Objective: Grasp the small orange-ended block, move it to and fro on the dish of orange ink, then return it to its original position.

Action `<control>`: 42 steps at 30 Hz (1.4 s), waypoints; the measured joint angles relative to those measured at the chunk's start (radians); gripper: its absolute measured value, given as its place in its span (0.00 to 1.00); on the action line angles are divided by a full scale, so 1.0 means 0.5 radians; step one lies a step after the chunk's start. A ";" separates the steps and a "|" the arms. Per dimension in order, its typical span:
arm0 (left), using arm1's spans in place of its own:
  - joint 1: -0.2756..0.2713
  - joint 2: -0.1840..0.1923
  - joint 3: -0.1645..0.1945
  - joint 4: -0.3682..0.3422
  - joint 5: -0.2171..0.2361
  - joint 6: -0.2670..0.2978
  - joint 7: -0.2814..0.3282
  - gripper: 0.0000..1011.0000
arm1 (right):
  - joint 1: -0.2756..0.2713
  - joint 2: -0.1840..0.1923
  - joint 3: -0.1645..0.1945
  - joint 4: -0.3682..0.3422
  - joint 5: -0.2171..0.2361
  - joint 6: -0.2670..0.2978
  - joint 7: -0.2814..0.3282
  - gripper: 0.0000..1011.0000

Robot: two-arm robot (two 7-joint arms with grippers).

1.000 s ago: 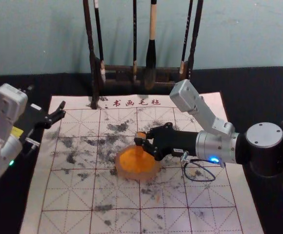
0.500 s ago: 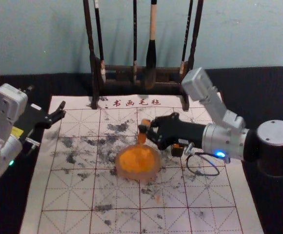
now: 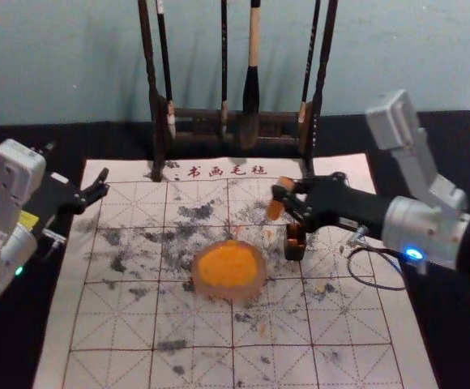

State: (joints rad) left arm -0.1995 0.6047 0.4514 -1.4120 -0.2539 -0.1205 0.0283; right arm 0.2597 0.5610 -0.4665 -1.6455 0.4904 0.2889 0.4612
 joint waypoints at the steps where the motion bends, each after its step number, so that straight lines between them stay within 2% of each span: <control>1: 0.000 0.000 0.000 0.000 0.000 0.000 0.000 0.99 | -0.018 0.011 0.011 -0.017 0.004 0.005 -0.017 0.11; 9: 0.000 0.000 0.000 0.000 0.000 0.000 0.000 0.99 | -0.185 0.072 0.092 -0.126 0.010 0.062 -0.179 0.11; 16: 0.000 0.000 0.000 0.000 0.000 0.000 0.000 0.99 | -0.251 0.075 0.112 -0.139 -0.011 0.092 -0.220 0.11; 24: 0.000 0.000 0.000 0.000 0.000 0.000 0.000 0.99 | -0.255 0.046 0.116 -0.112 -0.027 0.102 -0.218 0.11; 42: 0.000 0.000 0.000 0.000 0.000 0.000 0.000 0.99 | -0.189 -0.047 0.115 0.013 -0.065 0.117 -0.211 0.11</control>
State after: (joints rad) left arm -0.1996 0.6047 0.4514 -1.4120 -0.2539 -0.1205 0.0283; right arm 0.1652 0.5374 -0.4088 -1.6392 0.4577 0.3471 0.3556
